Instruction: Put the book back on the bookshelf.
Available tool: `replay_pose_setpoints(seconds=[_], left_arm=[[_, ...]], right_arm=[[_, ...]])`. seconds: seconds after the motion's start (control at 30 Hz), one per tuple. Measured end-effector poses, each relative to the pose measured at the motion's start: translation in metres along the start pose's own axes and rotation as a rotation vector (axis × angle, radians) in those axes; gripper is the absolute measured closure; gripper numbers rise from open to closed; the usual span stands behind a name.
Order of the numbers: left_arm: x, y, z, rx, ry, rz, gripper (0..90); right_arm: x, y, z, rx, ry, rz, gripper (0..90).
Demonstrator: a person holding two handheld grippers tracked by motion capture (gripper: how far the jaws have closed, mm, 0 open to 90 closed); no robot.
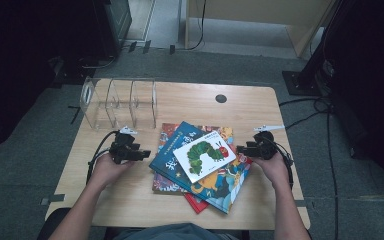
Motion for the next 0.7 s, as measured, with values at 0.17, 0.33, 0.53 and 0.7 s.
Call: replay_pose_setpoints(seconds=[0.17,0.33,0.53,0.7], left_arm=[[0.003,0.003,-0.002,-0.001,0.008,0.011,43.6],[0.009,0.009,-0.002,-0.014,0.009,0.029,49.0],[0.018,0.017,-0.001,-0.039,0.013,0.057,56.2],[0.022,0.022,0.002,-0.053,-0.007,0.072,62.1]], right_arm=[[-0.001,-0.002,0.0,0.012,0.0,0.008,45.6],[-0.002,-0.003,-0.001,0.023,0.01,0.007,46.4],[-0.007,-0.009,-0.003,0.057,-0.001,-0.003,51.5],[-0.011,-0.012,-0.005,0.066,-0.004,-0.01,55.4]])
Point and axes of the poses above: each handheld gripper's, and its own axes: z roughly forward along the jaws, x roughly out of its top, y roughly to its right, the point moved 3 cm from there along z, roughly forward along the jaws, and after that the axes turned 13 degrees about z, right-handed, at the moved point
